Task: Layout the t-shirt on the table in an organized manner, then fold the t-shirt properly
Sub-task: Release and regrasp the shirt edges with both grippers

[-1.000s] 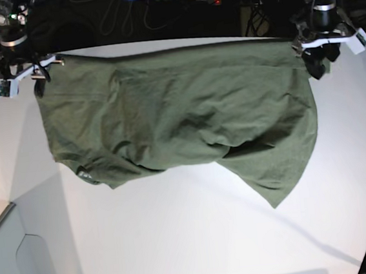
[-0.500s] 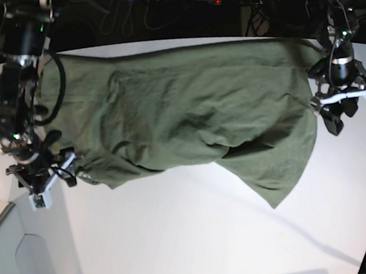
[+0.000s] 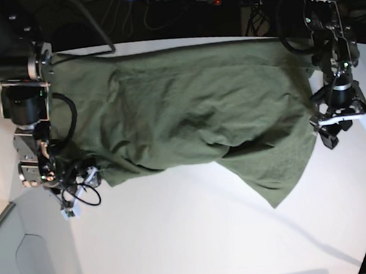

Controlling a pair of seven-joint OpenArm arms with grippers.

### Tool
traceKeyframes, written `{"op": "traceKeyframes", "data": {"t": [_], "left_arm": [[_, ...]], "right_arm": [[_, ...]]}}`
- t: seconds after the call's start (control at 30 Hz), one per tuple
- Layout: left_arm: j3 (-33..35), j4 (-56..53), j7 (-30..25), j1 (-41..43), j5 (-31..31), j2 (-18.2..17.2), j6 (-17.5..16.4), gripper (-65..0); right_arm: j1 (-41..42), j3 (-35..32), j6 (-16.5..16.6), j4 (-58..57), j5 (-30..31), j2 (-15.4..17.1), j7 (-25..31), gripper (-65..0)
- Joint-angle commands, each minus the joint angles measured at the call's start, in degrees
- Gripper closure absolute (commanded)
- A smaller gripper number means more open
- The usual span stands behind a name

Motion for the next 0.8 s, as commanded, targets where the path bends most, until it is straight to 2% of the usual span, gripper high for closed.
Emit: {"op": "traceKeyframes", "data": {"t": [0.0,0.07,0.13,0.2,0.3,0.33,0.47,0.77], "left_arm": [[-0.37,0.49,-1.37,-0.68,0.0,-0.64,-0.64,-38.3],[-0.28,-0.22,-1.37,-0.68,0.0,-0.64,-0.64,-38.3],[-0.28,-0.39,-1.37,-0.68,0.0,-0.64,-0.64,-38.3],[-0.28,-0.48,-1.37,-0.68,0.0,-0.64,-0.64,-38.3],[-0.37,-0.83,-1.37,-0.68,0.0,-0.64,-0.64,-38.3],[-0.28,-0.83,-1.37,-0.68,0.0,-0.64,-0.64,-38.3],[-0.2,-0.83,-1.37,-0.68,0.0,-0.64,-0.64,-38.2],[-0.2,-0.83,-1.37,-0.33,0.0,-0.64,-0.64,-38.2]], "right_arm": [[1.02,0.18,0.24,0.85,0.21,0.51,1.04,-39.8],[0.31,-0.35,0.24,0.85,0.21,-0.36,2.19,-36.7],[-0.3,-1.67,0.24,0.85,0.21,-0.36,3.07,-30.5],[-1.53,-3.34,0.24,0.85,0.21,-0.54,3.33,-21.5],[-1.71,-6.42,0.24,0.85,0.21,-0.54,3.33,-3.4],[-1.71,-6.86,0.24,1.03,0.21,-0.54,3.33,0.0],[-1.36,-4.22,0.06,4.37,0.38,-0.54,3.42,0.0],[-1.53,9.41,-0.12,22.57,0.47,-2.65,3.42,0.0]]}}
